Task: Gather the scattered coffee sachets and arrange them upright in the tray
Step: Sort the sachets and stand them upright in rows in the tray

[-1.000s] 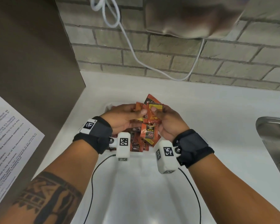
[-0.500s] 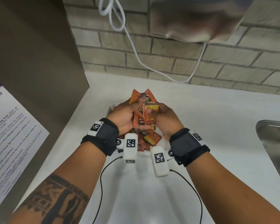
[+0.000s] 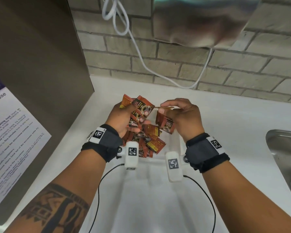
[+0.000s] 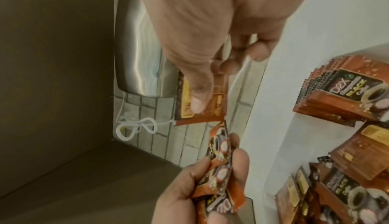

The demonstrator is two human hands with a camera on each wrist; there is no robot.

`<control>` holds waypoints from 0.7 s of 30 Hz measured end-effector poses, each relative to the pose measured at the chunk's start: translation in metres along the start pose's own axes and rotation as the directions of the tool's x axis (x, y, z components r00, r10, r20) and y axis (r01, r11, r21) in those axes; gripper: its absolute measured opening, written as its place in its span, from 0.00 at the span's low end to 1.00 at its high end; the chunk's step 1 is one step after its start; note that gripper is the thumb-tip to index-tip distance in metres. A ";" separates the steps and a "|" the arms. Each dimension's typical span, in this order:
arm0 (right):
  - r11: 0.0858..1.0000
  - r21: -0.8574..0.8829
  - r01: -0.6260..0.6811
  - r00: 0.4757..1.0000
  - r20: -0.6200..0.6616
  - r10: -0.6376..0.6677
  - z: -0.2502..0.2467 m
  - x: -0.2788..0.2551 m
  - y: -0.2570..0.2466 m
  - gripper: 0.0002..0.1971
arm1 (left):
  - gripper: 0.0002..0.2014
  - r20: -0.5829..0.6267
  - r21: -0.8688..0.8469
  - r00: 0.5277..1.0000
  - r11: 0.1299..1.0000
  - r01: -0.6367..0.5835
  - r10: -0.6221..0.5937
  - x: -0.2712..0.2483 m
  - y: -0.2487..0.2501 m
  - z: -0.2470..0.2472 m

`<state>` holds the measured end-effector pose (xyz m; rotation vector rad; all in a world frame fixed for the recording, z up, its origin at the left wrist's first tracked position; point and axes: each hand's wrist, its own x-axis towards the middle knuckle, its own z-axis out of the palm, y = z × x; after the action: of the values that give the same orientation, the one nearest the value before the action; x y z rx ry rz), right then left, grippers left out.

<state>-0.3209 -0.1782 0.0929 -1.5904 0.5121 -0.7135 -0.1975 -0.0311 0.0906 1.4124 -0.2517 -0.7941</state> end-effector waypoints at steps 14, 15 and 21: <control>0.991 -0.099 -0.093 0.944 0.308 0.120 0.008 0.002 0.032 0.17 | 0.11 0.139 0.262 0.988 0.959 -0.103 0.068 -0.002 0.007 0.002; 0.988 -0.112 -0.109 0.935 0.326 0.140 0.009 0.003 0.030 0.17 | 0.11 0.146 0.274 0.986 0.955 -0.115 0.076 0.000 0.008 0.001; 0.977 -0.054 -0.207 0.963 0.163 0.213 0.026 0.011 0.017 0.26 | 0.10 0.234 0.315 0.970 0.939 -0.138 0.064 0.013 0.016 -0.013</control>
<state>-0.2935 -0.1701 0.0767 -1.5858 0.5624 -0.4078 -0.1746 -0.0292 0.0998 1.6084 -0.6507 -0.8513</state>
